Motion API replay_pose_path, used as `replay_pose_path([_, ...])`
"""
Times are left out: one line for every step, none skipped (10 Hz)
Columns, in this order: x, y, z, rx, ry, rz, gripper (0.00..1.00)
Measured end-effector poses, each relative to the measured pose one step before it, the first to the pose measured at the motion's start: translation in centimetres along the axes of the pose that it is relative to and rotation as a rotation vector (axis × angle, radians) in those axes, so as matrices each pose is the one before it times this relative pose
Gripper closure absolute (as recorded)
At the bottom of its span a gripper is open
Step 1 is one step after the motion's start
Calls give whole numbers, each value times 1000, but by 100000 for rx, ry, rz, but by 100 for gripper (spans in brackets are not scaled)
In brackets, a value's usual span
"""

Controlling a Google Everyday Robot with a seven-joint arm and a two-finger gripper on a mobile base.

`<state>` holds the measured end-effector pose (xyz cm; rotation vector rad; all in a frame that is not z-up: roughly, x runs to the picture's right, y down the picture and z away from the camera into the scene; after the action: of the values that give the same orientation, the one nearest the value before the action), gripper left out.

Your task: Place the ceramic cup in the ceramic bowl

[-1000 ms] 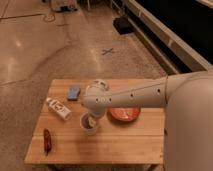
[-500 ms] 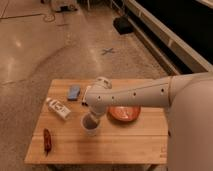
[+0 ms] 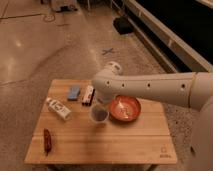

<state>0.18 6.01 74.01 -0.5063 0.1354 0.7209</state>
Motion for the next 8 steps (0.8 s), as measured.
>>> replay_pose_path([-339, -878, -715, 693, 262, 1541, 97])
replay_pose_path([293, -596, -222, 296, 655, 1247, 97])
replay_pose_path([977, -1780, 265, 12, 726, 3109, 97])
replay_pose_path([806, -1417, 575, 105, 393, 2227, 97])
replay_pose_path([514, -2251, 693, 345, 236, 3271, 97])
replay_pose_path([-396, -1331, 350, -316, -311, 1981, 97])
replay_pose_path([258, -946, 398, -129, 38, 1624, 97])
replay_pose_path([936, -1386, 406, 534, 182, 2052, 97])
